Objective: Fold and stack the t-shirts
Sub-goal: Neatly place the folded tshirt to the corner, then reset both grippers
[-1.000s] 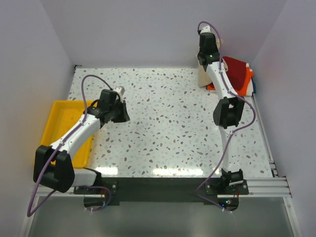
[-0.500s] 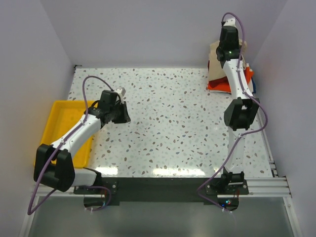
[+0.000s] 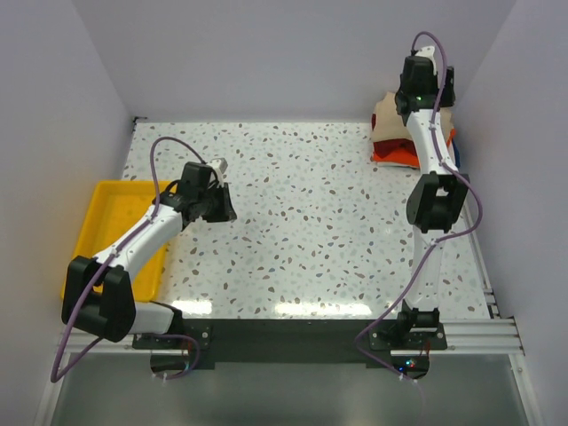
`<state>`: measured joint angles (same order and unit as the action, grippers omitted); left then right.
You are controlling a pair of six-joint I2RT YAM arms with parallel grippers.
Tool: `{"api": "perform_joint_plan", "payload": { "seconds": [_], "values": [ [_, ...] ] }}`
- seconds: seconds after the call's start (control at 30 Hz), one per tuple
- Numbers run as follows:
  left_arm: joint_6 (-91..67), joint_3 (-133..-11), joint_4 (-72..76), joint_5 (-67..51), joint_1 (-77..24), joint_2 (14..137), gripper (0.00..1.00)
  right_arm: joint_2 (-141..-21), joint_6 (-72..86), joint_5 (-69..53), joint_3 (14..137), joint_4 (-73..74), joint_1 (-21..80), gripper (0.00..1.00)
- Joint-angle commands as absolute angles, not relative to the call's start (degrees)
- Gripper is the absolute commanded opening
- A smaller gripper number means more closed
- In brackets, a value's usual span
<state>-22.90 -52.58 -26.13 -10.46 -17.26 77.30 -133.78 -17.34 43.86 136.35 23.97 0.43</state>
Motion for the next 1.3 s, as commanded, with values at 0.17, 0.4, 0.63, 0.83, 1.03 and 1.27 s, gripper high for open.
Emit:
{"api": "perform_joint_plan", "payload": {
  "seconds": [0.17, 0.4, 0.63, 0.83, 1.03, 1.27],
  "values": [
    [-21.6, -51.9, -23.5, -12.2, -17.0, 76.8, 0.24, -132.6, -10.5, 42.9, 139.4, 25.2, 0.2, 0.99],
    [-21.7, -52.3, -23.2, -12.7, -17.0, 76.4, 0.24, -122.3, 3.9, 33.2, 131.4, 28.6, 0.7, 0.99],
    [-21.8, -52.7, -23.2, -12.5, -17.0, 75.1, 0.24, -103.6, 14.0, 26.5, 104.3, 23.9, 7.7, 0.99],
    [-21.6, -52.1, -23.4, -11.3, -17.0, 73.0, 0.24, -90.0, 21.0, 18.2, 83.1, 22.2, 14.8, 0.99],
    [-22.0, -51.5, -24.3, -10.5, -17.0, 70.8, 0.24, -76.6, 26.1, 8.0, 63.4, 20.1, 19.7, 0.99],
    [-22.9, -47.4, -24.6, -9.5, -17.0, 64.3, 0.25, -61.1, 25.2, 8.8, 51.7, 23.6, 20.2, 0.99]
  ]
}}
